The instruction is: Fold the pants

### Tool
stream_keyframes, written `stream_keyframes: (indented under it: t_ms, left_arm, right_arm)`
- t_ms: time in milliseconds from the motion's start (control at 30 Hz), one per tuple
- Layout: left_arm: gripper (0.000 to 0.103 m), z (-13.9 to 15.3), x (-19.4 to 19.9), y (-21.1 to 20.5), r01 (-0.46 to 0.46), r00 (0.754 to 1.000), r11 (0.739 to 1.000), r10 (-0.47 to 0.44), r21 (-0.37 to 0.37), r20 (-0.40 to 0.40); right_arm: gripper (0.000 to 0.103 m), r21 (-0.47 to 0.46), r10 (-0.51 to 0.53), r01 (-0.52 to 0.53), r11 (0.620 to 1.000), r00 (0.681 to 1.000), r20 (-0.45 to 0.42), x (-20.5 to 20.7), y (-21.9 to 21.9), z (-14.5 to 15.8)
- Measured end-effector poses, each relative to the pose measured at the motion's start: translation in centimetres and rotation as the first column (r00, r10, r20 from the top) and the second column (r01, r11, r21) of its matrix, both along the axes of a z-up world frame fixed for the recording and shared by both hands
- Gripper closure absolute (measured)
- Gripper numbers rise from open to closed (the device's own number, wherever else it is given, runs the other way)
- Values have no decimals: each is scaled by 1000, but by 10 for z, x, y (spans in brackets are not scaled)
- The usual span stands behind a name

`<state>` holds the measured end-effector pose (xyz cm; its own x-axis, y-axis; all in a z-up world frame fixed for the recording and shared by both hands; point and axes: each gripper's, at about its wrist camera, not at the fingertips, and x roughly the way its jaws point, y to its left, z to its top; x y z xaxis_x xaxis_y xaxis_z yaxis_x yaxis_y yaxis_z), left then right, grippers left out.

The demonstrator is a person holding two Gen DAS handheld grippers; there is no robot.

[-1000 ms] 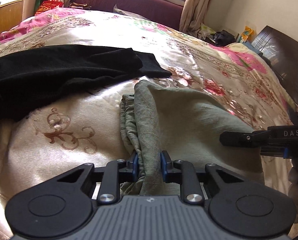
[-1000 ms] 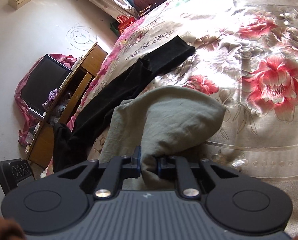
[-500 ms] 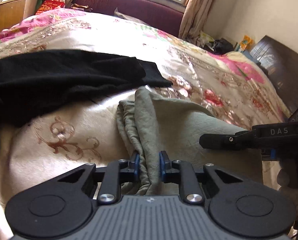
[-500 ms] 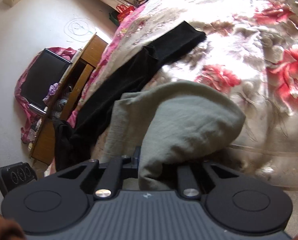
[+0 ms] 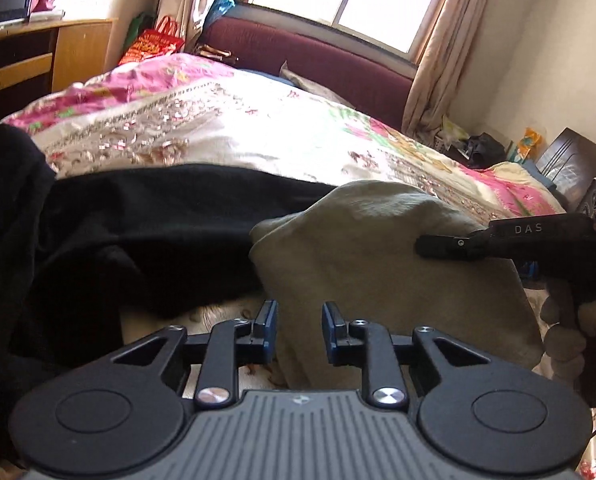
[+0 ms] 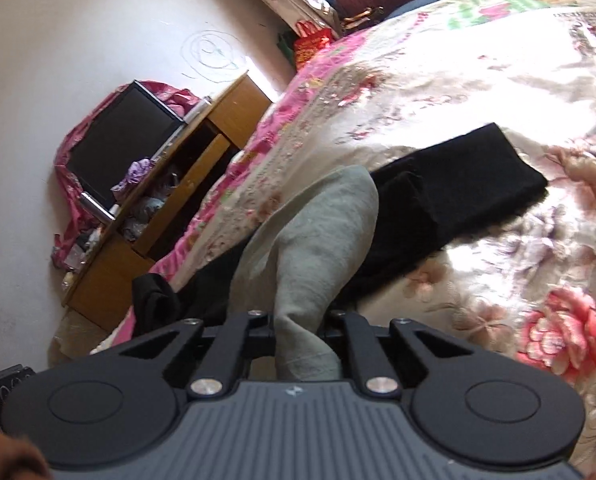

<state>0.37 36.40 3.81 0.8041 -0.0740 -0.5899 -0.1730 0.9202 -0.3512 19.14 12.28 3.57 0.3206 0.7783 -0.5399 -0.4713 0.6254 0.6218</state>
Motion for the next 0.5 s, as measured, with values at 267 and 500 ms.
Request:
stream_keyframes:
  t_ms: [267, 500]
  left_arm:
    - [54, -51, 33, -26, 46, 990, 987, -66, -155, -123]
    - [34, -41, 28, -13, 35, 994, 972, -57, -234, -88]
  right_arm:
    - [80, -19, -54, 51, 998, 981, -184, 34, -64, -69]
    - [72, 88, 29, -11, 996, 978, -208, 33, -89, -85]
